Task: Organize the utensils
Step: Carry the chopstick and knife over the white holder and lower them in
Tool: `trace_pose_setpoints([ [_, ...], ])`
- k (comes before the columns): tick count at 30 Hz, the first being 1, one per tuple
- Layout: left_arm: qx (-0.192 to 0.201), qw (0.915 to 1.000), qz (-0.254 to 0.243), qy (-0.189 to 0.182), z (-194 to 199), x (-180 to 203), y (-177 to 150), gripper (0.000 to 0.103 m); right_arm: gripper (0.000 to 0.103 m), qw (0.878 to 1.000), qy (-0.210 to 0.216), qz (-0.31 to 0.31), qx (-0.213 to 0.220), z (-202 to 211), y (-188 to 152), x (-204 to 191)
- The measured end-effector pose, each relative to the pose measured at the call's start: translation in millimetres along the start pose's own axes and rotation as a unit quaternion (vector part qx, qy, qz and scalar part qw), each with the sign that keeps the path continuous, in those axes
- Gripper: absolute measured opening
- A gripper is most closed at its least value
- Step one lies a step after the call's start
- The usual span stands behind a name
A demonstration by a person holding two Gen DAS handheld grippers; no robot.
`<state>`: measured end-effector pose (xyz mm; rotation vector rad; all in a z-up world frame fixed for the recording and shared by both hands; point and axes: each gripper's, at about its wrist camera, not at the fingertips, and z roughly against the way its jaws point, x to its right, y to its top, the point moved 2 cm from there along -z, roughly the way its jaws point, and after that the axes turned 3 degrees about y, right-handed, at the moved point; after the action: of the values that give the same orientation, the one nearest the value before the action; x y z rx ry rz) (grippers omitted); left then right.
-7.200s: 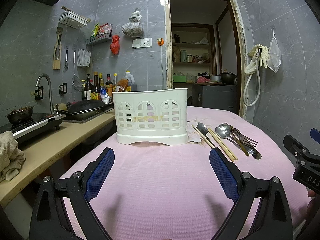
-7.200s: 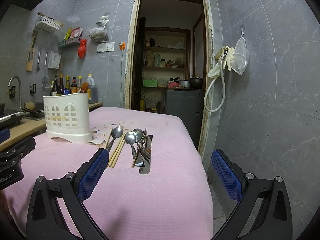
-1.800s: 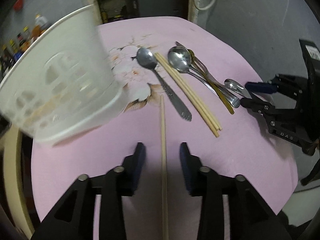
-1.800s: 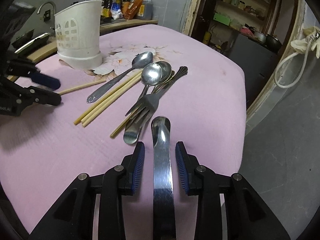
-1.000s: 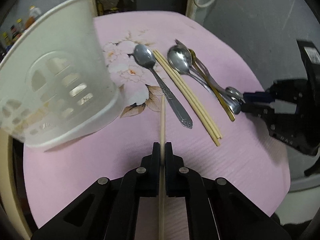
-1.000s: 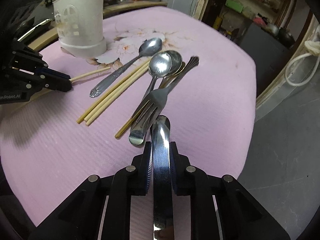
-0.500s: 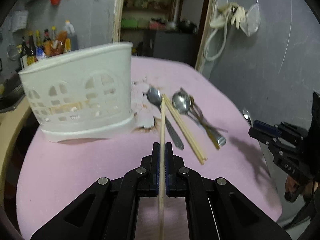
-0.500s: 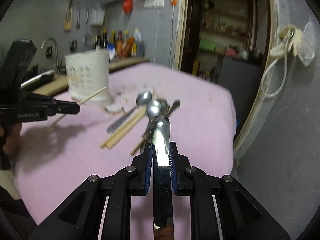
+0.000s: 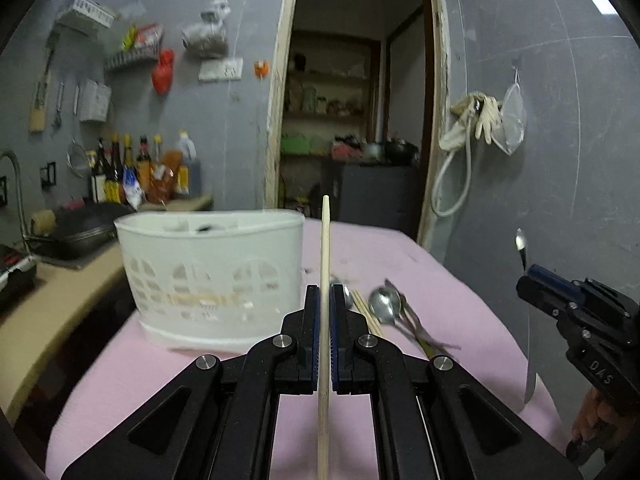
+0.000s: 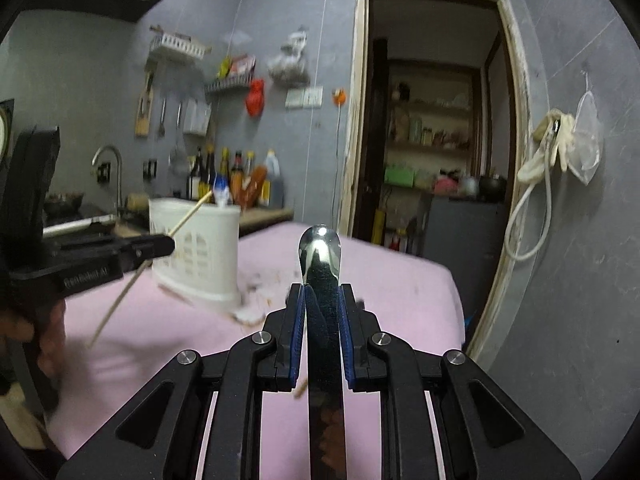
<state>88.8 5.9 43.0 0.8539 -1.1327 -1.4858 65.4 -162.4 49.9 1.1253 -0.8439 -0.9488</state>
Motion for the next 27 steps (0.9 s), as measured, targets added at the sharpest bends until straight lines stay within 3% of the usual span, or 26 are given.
trace_pose_setpoints([
  [8,0.065,0.9977,0.014,0.007,8,-26,39,0.002,0.014,0.997,0.019,-0.010,0.078,-2,43,-7],
  [15,0.099,0.9922,0.076,-0.002,-9,-89,89,0.002,0.014,0.984,0.104,-0.060,0.132,-45,101,-16],
  [20,0.102,0.9833,0.151,-0.005,-31,-149,115,0.002,0.014,0.971,0.155,-0.101,0.153,-86,135,-28],
  [27,0.136,0.9701,0.201,0.012,-46,-203,133,0.002,0.014,0.966,0.159,-0.115,0.167,-137,149,-51],
])
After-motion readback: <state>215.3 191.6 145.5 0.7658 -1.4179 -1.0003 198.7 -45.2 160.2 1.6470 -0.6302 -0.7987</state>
